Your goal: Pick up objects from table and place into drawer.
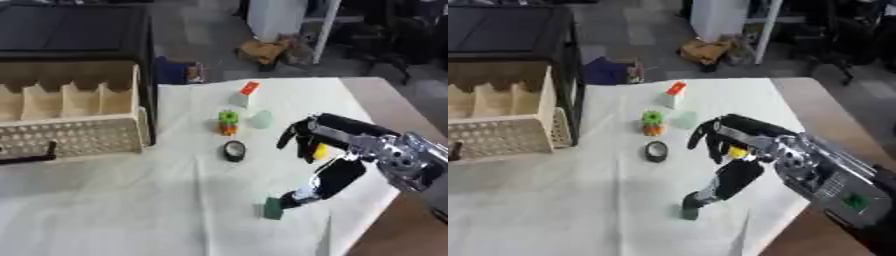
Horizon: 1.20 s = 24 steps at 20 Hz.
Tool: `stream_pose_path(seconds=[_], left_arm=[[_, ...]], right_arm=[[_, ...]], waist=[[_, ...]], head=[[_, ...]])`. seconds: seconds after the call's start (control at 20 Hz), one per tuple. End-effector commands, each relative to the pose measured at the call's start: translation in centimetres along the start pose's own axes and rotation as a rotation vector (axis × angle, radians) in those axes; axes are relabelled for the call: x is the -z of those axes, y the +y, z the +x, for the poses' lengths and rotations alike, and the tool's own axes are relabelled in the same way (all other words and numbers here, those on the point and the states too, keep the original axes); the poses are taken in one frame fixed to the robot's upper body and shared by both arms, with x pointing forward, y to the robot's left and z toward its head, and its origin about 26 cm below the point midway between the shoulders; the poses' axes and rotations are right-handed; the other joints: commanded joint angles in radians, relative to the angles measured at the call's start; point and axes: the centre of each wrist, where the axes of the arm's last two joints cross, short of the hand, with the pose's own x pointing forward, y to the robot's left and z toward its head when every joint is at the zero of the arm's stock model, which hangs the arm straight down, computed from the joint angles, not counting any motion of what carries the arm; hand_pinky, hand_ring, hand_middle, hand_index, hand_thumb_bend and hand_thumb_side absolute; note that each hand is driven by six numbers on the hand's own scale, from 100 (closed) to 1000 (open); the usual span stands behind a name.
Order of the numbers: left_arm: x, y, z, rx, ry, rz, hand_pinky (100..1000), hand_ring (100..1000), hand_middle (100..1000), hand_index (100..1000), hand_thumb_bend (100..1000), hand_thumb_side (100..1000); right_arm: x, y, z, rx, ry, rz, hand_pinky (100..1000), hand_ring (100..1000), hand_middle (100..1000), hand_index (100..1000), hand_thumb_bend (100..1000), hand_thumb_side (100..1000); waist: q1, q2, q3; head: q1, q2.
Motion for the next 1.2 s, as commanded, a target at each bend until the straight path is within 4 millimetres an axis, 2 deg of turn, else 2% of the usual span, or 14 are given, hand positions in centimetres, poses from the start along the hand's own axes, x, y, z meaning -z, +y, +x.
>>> stream_pose_path(seconds=[0.05, 0.6, 1.2], left_arm=[[0.3, 0.4, 0.5, 0.011, -0.019, 0.004, 339, 392, 527, 789, 100, 1000], [0.2, 0.4, 0.5, 0.007, -0.01, 0.007, 327, 387, 527, 784, 100, 1000], [0.2, 0.3, 0.4, 0.001, -0.005, 0.003, 320, 385, 527, 777, 100, 1000]], right_arm=[[0.0, -0.2, -0.1, -0.028, 0.002, -0.042, 640, 623, 326, 750, 762, 374], [0.5, 1.9, -0.5, -0.002, -0.005, -0.034, 629, 618, 331, 755, 755, 327], [0.6, 3.5, -0.7, 0.023, 0.001, -0.056, 624, 613, 329, 752, 722, 362]], waist=[[0.001, -0.018, -0.003], [0.003, -0.016, -0.008], [0.001, -0.014, -0.01]], head=[[0.0, 0.022], [-0.009, 0.022], [-0.011, 0.016]])
